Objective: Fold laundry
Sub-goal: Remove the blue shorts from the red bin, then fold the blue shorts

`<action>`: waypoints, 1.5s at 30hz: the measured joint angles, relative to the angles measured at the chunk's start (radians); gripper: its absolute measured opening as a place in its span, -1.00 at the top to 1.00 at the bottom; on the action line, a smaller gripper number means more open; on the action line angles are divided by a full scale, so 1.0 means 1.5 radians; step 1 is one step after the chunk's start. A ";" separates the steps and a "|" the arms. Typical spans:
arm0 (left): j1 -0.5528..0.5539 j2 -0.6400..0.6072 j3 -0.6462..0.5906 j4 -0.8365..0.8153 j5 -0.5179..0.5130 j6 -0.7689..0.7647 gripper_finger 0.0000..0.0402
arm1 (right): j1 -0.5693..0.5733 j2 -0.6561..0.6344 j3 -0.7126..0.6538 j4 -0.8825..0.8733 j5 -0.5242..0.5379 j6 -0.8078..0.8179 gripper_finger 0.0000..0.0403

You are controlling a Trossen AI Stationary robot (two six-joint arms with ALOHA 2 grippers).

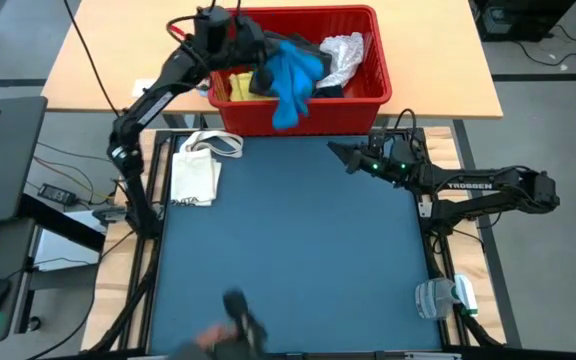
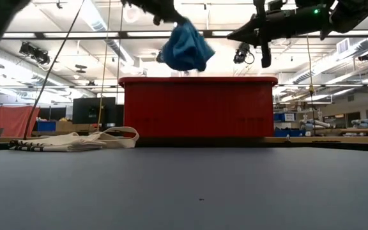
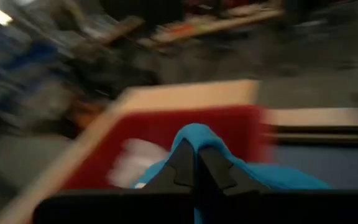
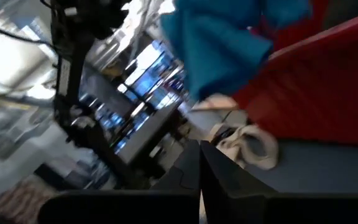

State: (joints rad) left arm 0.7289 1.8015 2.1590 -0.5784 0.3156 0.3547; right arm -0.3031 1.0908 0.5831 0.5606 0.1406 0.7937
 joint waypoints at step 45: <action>-0.584 -0.055 -0.492 -0.230 -0.282 -0.661 0.16 | 0.190 0.048 -0.001 -0.430 -0.179 0.151 0.33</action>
State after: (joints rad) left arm -0.1469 1.7189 1.4203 -0.9239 -0.1074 -0.6366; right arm -0.0176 1.1628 0.5823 -0.0841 -0.1273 1.0200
